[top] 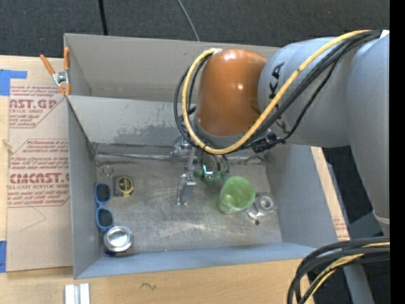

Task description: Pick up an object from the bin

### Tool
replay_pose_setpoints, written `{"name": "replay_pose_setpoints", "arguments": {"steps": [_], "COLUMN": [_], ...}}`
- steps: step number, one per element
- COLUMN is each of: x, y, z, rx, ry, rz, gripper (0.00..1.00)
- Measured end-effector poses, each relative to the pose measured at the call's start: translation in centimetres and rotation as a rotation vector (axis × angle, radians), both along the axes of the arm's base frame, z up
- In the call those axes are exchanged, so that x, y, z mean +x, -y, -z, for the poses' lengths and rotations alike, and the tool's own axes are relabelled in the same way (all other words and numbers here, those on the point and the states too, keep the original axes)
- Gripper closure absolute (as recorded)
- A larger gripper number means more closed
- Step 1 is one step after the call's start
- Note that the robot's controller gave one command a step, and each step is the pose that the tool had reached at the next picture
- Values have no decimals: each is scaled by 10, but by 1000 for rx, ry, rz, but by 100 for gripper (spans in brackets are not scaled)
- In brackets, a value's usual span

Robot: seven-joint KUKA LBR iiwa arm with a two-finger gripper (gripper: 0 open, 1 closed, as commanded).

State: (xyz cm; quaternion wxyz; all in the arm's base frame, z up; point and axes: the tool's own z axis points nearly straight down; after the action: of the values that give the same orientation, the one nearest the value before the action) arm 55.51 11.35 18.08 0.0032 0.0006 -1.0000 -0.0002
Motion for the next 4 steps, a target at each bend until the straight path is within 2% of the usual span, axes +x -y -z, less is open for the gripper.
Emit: {"name": "replay_pose_setpoints", "arguments": {"steps": [1,2,3,4], "x": [24,37,25,25], "y": [-37,-103,-70,-68], "z": [75,110,108,107], "rx": [2,3,5,2], "ry": [4,10,14,7], "rz": [-369,-444,-961,-961], "gripper": [0,0,0,100]}}
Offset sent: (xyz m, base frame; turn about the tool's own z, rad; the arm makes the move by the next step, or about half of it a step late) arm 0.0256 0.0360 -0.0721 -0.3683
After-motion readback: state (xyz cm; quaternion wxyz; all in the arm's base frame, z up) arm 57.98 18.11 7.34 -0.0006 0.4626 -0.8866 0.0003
